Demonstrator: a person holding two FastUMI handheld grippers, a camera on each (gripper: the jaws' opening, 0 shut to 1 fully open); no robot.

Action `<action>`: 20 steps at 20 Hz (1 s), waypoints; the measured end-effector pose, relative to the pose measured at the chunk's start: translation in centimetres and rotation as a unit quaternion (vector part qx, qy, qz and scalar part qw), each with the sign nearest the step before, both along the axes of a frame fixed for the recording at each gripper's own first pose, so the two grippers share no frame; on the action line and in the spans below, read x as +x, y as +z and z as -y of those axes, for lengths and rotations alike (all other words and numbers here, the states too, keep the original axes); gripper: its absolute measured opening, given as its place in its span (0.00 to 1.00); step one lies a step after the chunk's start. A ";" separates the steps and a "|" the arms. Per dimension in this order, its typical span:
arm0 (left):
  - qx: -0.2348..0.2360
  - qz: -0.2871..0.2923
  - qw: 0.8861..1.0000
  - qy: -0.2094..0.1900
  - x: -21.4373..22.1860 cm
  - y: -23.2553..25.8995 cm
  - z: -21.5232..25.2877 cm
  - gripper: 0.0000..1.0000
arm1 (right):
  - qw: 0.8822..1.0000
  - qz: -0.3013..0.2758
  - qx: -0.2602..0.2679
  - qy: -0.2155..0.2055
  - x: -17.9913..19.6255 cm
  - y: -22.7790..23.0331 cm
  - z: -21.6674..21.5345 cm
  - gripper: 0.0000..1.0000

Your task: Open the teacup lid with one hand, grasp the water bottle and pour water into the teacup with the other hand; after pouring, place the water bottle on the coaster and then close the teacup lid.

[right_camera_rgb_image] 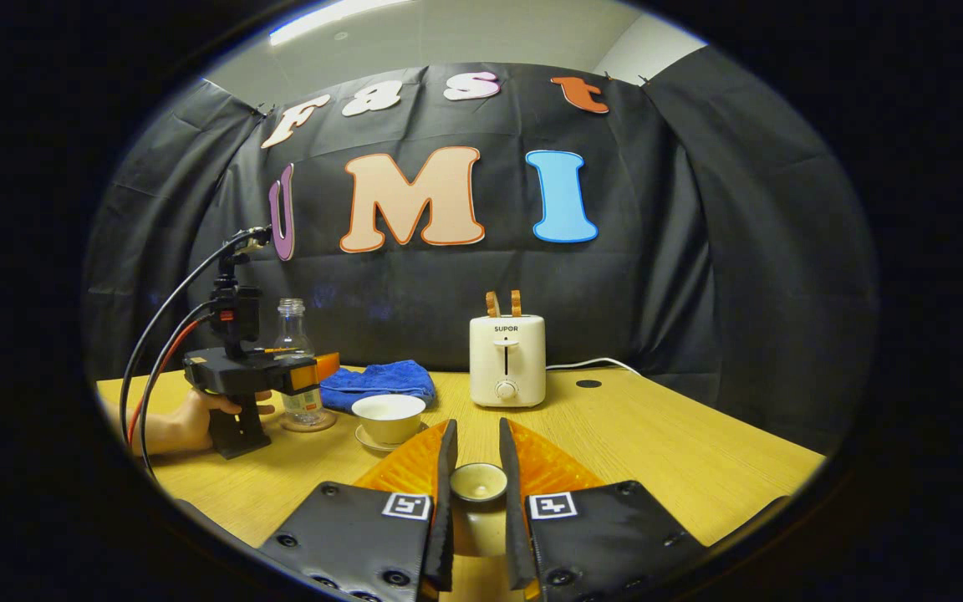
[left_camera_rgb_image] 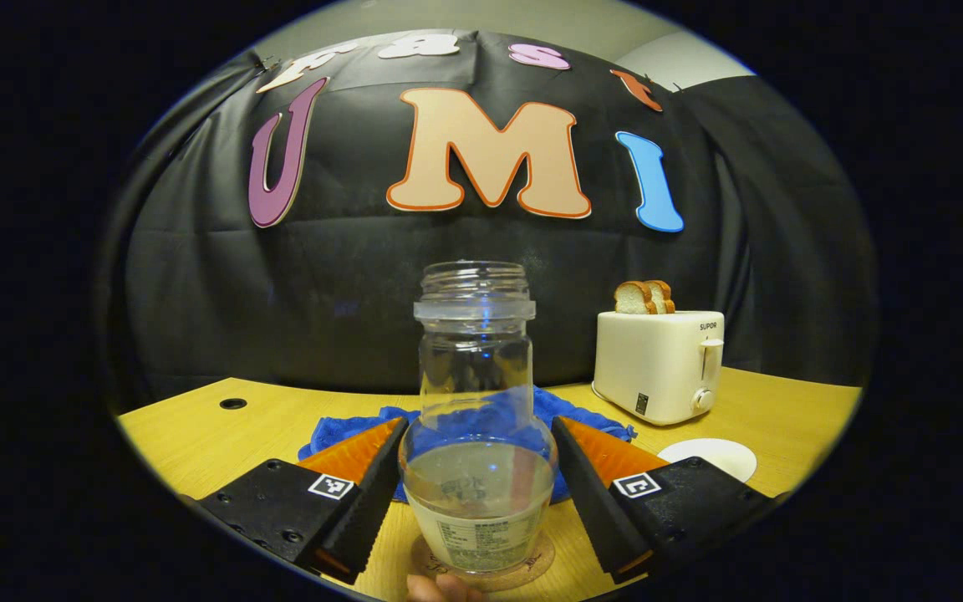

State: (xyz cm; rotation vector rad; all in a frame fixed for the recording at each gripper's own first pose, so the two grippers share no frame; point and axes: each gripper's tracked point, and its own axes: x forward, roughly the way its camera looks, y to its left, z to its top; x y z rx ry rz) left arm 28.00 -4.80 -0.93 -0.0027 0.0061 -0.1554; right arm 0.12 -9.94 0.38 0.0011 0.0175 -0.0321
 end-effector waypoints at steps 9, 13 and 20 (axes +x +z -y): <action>-0.001 -0.001 1.000 -0.003 -2.2 0.0 -0.1 0.96 | 1.000 0.000 0.000 0.000 0.0 0.0 0.0 0.29; -0.001 -0.002 1.000 0.002 -4.1 0.1 -0.5 0.96 | 1.000 0.000 0.000 -0.002 0.0 -0.1 0.1 0.29; 0.000 -0.001 1.000 0.018 -10.1 0.4 -1.7 0.96 | 1.000 0.001 -0.001 -0.006 -0.1 0.1 0.3 0.29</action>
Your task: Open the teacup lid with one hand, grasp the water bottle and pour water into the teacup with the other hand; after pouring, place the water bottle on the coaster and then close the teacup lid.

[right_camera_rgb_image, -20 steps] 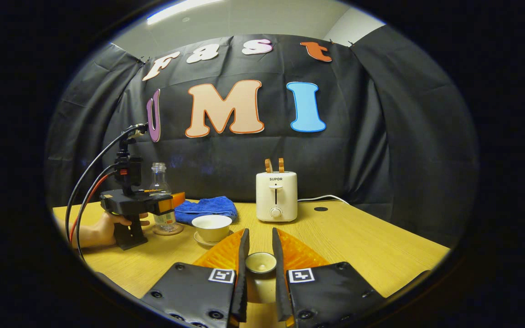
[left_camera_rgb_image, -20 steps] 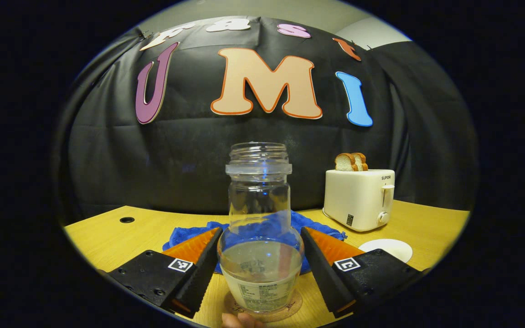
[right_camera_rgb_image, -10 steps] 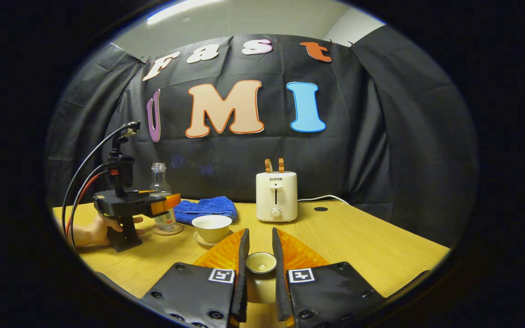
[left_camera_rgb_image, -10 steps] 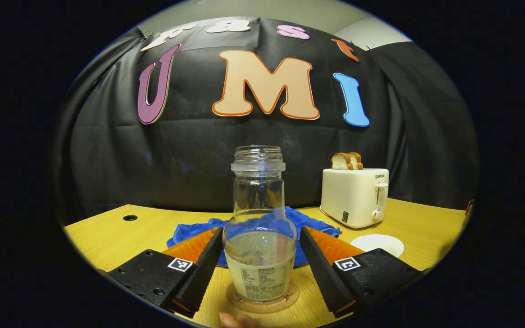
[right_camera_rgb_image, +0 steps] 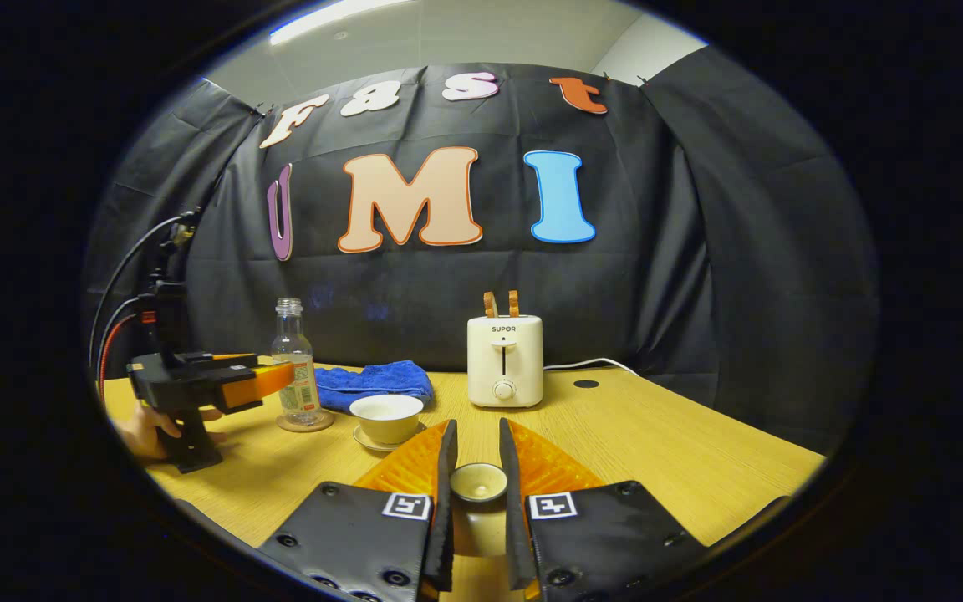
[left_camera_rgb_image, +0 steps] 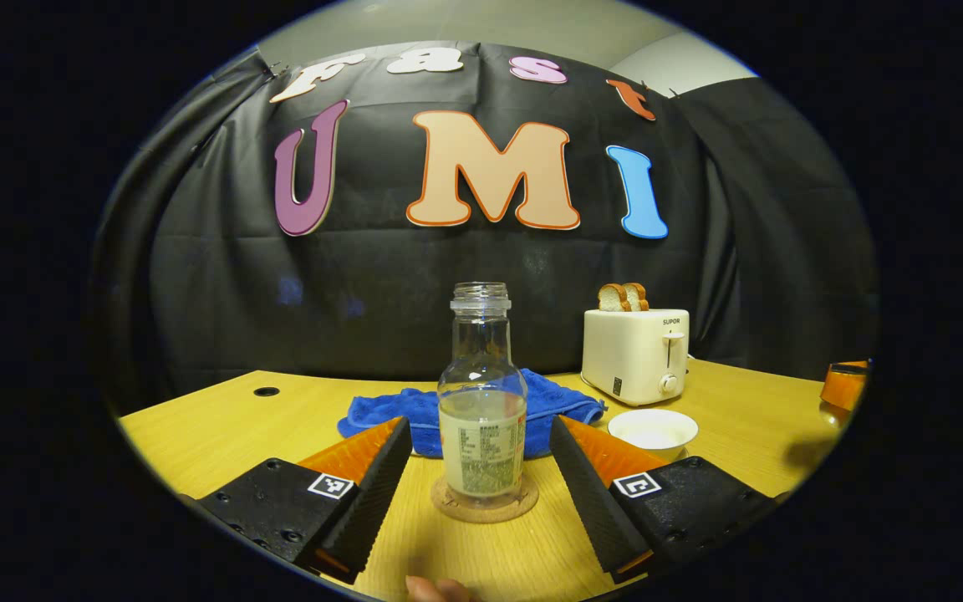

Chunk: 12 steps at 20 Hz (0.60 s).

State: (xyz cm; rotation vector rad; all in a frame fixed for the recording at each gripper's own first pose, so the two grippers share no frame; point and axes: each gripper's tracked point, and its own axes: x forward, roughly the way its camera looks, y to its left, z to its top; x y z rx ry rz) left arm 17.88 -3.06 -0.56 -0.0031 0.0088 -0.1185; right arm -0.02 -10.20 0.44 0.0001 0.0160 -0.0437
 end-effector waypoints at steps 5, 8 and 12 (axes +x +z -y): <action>0.002 0.000 0.999 0.051 -6.0 0.2 -2.3 0.96 | 1.000 -0.001 0.000 -0.002 0.0 -0.1 0.1 0.29; 0.003 0.002 0.998 0.063 -8.5 0.5 -2.9 0.96 | 1.000 -0.003 0.000 -0.001 0.0 -0.1 0.0 0.28; 0.004 0.001 0.998 0.069 -9.5 0.6 -3.7 0.96 | 1.000 -0.012 0.003 0.005 0.8 -0.5 -0.3 0.30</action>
